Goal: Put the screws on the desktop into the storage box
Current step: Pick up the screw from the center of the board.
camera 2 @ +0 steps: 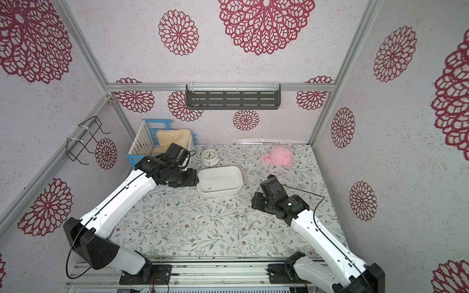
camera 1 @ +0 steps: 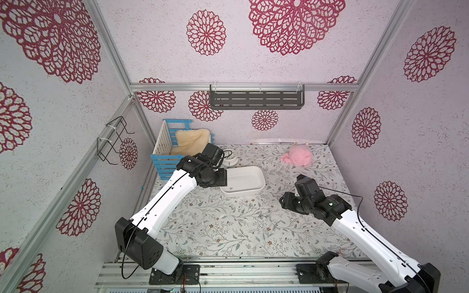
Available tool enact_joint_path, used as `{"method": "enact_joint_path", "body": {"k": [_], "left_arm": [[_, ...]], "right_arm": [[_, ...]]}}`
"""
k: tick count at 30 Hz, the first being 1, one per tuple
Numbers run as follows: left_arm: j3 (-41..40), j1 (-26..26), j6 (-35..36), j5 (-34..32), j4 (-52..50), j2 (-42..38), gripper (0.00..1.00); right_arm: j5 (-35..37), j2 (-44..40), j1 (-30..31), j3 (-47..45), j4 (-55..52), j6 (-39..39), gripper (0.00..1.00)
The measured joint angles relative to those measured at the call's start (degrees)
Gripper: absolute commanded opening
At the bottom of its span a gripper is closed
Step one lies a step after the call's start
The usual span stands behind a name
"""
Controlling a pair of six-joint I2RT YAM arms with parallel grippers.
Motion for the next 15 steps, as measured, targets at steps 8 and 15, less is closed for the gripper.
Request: {"method": "enact_joint_path", "body": {"k": [8, 15], "left_arm": [[-3.8, -2.71, -0.55, 0.0, 2.56, 0.0, 0.6], [-6.64, -3.8, -1.38, 0.48, 5.64, 0.5, 0.58]], "right_arm": [[-2.03, 1.38, 0.0, -5.77, 0.42, 0.26, 0.5], [-2.97, 4.79, 0.0, -8.26, 2.89, 0.7, 0.45]]}}
